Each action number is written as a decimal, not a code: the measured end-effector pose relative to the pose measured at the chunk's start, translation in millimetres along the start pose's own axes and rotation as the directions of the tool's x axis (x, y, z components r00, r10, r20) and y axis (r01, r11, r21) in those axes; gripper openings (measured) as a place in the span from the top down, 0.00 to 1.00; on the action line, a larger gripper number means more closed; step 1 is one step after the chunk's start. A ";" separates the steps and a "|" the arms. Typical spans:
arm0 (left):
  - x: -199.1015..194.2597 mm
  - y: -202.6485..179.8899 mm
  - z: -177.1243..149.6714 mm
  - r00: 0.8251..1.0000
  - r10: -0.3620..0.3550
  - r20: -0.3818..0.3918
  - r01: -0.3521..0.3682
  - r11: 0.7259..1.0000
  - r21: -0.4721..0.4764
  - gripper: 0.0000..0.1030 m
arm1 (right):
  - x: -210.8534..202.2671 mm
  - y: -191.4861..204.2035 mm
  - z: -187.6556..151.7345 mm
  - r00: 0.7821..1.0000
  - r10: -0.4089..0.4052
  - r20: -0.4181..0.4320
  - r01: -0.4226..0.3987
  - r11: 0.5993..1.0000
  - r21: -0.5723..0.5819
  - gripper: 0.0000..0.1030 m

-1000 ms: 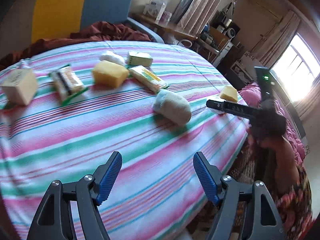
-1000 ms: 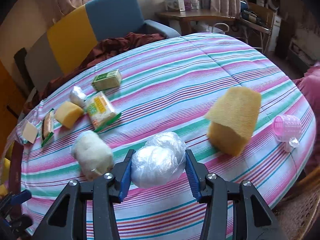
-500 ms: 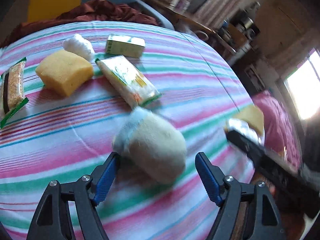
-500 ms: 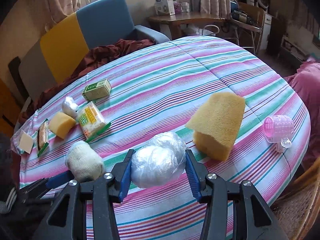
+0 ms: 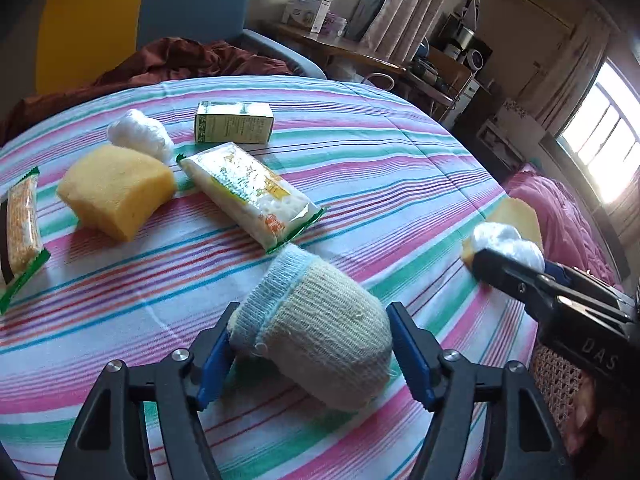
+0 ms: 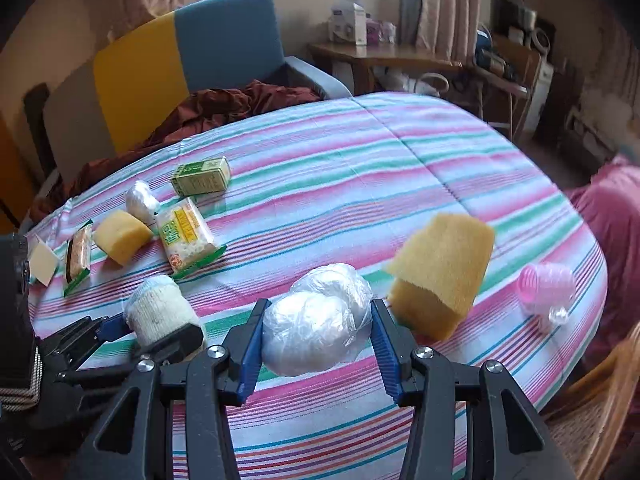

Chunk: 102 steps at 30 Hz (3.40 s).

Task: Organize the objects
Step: 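Grasp the beige knit sock bundle with the left tool while right holds the cotton ball, then carry the sock bundle into the gold tray and open left tool while right carries cotton ball, then lower the cotton ball into the gold tray and open the right tool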

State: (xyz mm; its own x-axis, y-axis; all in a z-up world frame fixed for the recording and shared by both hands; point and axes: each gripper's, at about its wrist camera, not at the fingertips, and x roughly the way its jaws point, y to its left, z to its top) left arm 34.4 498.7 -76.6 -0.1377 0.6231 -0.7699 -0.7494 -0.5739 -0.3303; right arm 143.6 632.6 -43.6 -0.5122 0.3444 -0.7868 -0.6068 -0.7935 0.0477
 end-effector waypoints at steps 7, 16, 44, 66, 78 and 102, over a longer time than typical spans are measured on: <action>-22.3 21.8 -19.5 0.998 -0.009 0.065 0.014 0.996 -0.083 0.35 | -5.0 11.5 0.1 0.999 -0.019 0.027 0.021 0.997 -0.071 0.52; -53.2 35.2 -53.8 0.995 0.003 0.099 0.001 0.999 -0.041 0.35 | -3.6 19.5 -2.6 0.999 -0.031 0.026 0.034 0.993 -0.113 0.52; -135.6 103.9 -106.2 0.983 -0.024 0.180 0.055 0.984 -0.169 0.35 | -0.4 67.0 -20.0 0.995 0.096 -0.021 -0.098 0.963 -0.252 0.52; -289.4 275.2 -120.3 0.920 0.254 0.297 -0.120 0.907 -0.405 0.35 | -26.7 131.3 -57.8 0.975 0.222 -0.006 -0.202 0.873 -0.444 0.52; -312.7 372.7 -148.9 0.915 0.364 0.172 -0.209 0.795 -0.569 0.35 | -60.7 209.8 -77.6 0.902 0.431 0.017 -0.383 0.819 -0.427 0.52; -365.1 395.7 -164.6 0.799 0.533 0.279 -0.222 0.692 -0.687 0.31 | -107.8 356.9 -126.1 0.733 0.668 -0.129 -0.628 0.592 -0.505 0.51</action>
State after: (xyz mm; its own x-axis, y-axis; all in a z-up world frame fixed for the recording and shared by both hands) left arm -105.3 -43.3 -16.1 -0.6904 0.3399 -0.6385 -0.0430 -0.9004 -0.4329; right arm 58.9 249.0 -19.4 -0.7023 -0.3419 -0.6244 0.2693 -0.9395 0.2115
